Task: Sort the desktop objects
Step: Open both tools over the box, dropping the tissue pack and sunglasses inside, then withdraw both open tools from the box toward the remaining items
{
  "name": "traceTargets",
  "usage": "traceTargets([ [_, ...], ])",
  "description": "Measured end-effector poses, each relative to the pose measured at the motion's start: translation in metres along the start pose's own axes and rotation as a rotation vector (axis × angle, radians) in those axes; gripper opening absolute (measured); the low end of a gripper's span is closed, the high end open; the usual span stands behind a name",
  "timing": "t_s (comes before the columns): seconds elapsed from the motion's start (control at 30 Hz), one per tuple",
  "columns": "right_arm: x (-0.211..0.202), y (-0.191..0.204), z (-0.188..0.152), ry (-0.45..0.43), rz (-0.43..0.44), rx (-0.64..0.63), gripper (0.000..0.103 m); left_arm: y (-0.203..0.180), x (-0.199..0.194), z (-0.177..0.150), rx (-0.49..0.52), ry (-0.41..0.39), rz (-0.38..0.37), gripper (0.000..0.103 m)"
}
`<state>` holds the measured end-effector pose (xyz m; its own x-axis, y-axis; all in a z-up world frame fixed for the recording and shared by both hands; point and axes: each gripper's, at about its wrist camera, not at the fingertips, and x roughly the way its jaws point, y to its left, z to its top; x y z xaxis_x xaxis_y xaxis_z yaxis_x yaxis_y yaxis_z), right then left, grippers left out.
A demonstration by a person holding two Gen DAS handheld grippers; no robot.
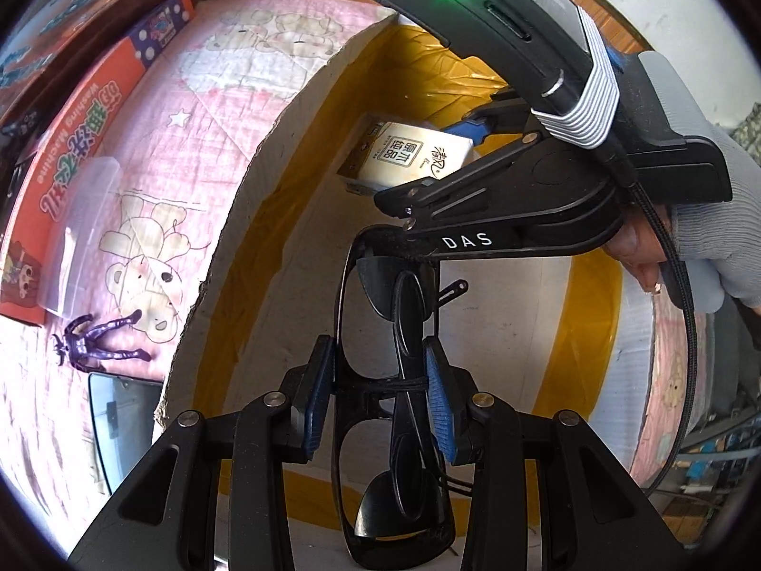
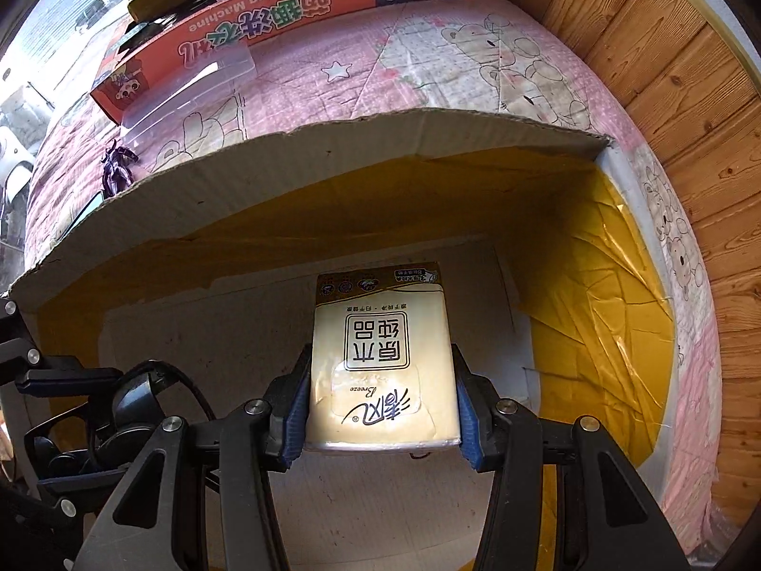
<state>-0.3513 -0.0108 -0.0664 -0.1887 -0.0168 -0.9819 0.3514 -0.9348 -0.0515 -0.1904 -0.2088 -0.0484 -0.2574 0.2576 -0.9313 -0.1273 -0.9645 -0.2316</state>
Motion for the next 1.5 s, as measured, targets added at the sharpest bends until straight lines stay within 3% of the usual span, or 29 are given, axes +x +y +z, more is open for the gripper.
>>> traceTargets([
  [0.2, 0.007, -0.003, 0.007, 0.002, 0.01, 0.042, 0.053, 0.003, 0.003, 0.0, -0.026, 0.006, 0.028, 0.04],
  [0.3, 0.004, -0.006, 0.006, -0.014, 0.013, 0.073, 0.06, 0.003, 0.002, -0.002, -0.034, 0.009, 0.036, 0.041],
  [0.5, -0.014, -0.013, -0.008, -0.051, 0.047, 0.123, 0.063, -0.004, -0.005, -0.005, -0.039, 0.019, 0.046, 0.051],
  [0.63, -0.03, -0.017, -0.021, -0.073, 0.058, 0.144, 0.063, -0.011, -0.016, -0.009, -0.038, 0.007, 0.062, 0.051],
  [1.1, -0.102, -0.007, -0.101, -0.183, 0.112, 0.137, 0.063, -0.057, -0.061, -0.032, 0.015, -0.052, 0.099, 0.052],
  [1.5, -0.172, 0.024, -0.191, -0.422, 0.097, 0.145, 0.063, -0.116, -0.097, -0.068, 0.108, -0.123, 0.11, 0.052],
])
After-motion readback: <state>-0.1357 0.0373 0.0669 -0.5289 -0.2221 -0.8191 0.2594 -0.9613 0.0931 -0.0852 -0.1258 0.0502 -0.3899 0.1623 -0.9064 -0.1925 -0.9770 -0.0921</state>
